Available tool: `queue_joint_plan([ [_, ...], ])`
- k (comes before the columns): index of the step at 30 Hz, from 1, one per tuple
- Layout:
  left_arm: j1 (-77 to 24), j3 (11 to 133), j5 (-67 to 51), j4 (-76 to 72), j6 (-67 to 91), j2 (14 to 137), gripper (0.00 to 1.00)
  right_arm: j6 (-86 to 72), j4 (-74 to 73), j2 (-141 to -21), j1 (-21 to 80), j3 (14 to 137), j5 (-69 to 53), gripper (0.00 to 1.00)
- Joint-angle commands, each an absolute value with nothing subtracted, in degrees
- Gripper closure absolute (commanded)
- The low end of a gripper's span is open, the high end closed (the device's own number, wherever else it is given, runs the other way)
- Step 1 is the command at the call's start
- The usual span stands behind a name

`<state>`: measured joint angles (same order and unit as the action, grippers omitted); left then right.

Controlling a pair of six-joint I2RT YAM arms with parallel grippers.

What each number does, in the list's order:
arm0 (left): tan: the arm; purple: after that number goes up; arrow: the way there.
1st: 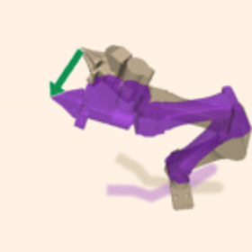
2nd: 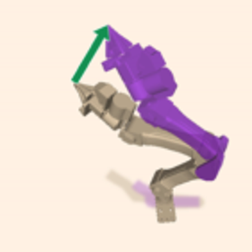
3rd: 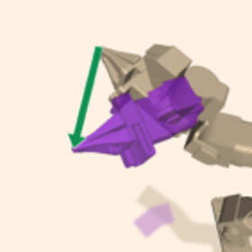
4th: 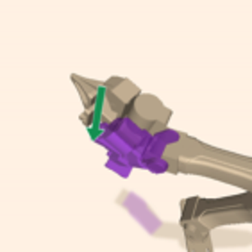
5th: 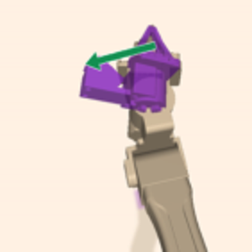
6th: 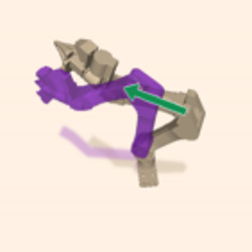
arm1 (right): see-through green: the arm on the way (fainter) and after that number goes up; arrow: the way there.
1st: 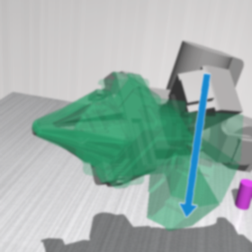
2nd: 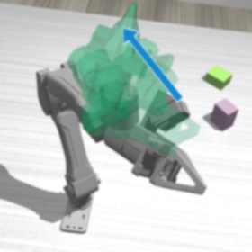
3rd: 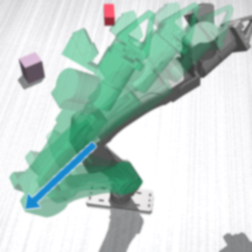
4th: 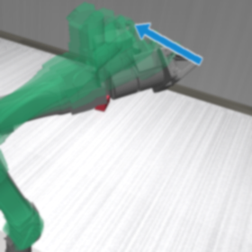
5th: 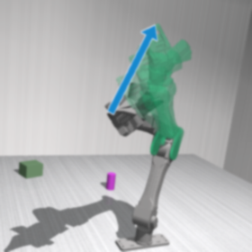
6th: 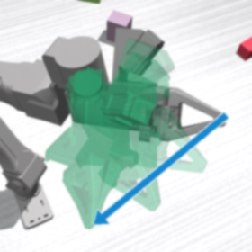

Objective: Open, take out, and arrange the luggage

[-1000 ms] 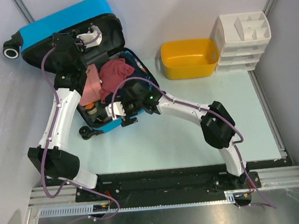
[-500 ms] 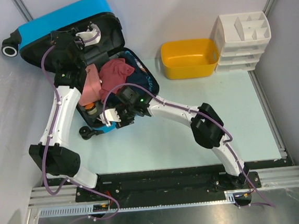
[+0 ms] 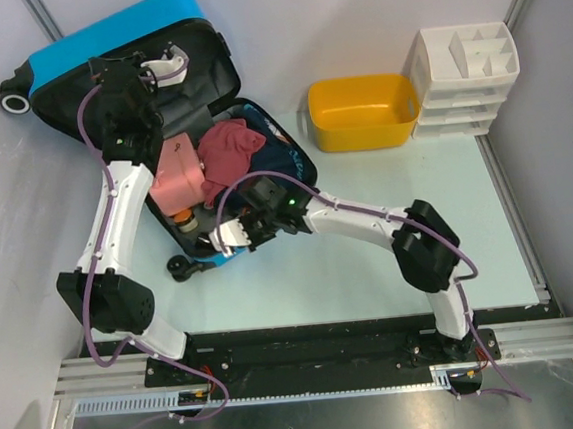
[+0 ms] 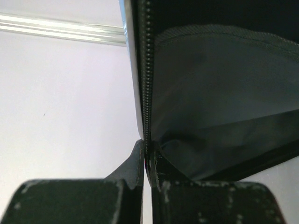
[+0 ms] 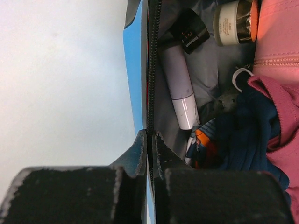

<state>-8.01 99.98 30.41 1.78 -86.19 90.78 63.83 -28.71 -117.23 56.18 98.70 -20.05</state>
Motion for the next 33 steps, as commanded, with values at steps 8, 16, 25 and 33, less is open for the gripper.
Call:
queue_joint_plan([
  [8, -7.73, 109.77, 37.79, -11.07, -100.19, 93.77, 1.0, 66.71, -33.68, -101.42, 48.7, 81.74, -21.45, 1.0],
  [16, -6.07, 126.89, 39.28, -12.74, -109.94, 104.75, 1.0, 66.09, -17.17, -104.58, 49.57, 82.44, -18.81, 1.0],
  [25, -1.58, 132.46, 40.61, -11.07, -113.65, 109.69, 1.0, 64.42, -0.54, -110.39, 47.73, 86.04, -12.4, 1.0],
  [33, -0.18, 130.96, 40.34, -11.16, -111.89, 109.51, 0.98, 64.16, 6.59, -112.67, 46.4, 87.27, -10.9, 1.0],
])
